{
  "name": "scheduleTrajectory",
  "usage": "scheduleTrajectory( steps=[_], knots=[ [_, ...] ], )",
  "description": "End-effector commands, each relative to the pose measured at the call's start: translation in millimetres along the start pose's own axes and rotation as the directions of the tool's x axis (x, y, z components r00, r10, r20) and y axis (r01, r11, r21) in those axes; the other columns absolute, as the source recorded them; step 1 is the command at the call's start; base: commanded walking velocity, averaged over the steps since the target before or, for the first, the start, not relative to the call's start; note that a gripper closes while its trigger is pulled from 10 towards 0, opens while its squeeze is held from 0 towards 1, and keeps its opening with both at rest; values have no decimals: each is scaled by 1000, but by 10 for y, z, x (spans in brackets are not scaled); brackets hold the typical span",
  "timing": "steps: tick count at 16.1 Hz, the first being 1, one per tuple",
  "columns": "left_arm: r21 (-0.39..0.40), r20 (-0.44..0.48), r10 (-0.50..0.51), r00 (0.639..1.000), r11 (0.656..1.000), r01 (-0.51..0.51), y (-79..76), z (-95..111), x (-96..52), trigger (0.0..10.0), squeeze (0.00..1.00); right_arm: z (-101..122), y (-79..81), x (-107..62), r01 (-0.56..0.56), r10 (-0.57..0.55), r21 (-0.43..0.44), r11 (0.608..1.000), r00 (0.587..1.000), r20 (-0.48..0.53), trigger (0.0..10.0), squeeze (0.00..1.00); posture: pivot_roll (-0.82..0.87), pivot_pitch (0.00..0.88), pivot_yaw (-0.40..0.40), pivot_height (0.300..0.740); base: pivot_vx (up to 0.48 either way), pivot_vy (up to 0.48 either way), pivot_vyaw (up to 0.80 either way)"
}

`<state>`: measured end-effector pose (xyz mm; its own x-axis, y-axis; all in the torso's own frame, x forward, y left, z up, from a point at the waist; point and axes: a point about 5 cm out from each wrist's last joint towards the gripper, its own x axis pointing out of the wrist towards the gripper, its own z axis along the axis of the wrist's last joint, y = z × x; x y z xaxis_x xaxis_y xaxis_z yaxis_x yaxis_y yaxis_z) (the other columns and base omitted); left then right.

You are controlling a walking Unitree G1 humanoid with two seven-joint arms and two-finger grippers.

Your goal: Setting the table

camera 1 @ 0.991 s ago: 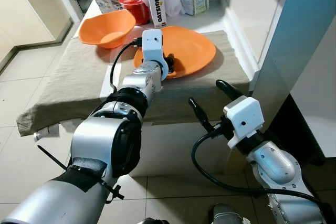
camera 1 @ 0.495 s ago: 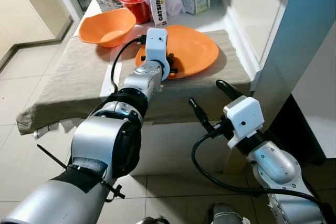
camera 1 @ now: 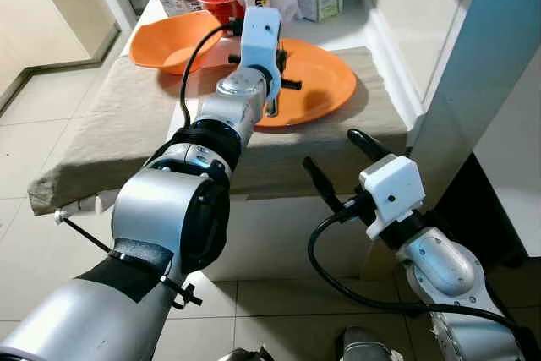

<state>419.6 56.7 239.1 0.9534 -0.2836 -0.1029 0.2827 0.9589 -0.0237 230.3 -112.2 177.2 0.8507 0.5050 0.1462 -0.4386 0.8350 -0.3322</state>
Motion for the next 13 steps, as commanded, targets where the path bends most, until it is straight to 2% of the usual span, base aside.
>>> scheduleTrajectory(
  steps=[1,3,4,13],
  knots=[
    [31,7,9,1000,999,-9,79,35,-8,0,0,-13,29,8,-10,10,4,1000,1000,-9,10000,0,-317,84,174,735,0,0,0],
    [65,-2,25,1000,998,-25,102,6,-11,0,0,-11,28,13,-10,10,6,1000,1000,-7,10000,0,-317,86,173,735,0,0,0],
    [98,3,46,999,994,-46,138,2,-15,10000,1000,-4,37,11,-13,13,6,1000,1000,-5,10000,0,-317,87,174,735,0,0,0],
    [128,-51,38,998,991,-32,163,-202,-31,10000,1000,-4,31,-17,2,-2,4,1000,1000,-12,10000,0,-317,87,174,735,0,0,0]
  ],
)
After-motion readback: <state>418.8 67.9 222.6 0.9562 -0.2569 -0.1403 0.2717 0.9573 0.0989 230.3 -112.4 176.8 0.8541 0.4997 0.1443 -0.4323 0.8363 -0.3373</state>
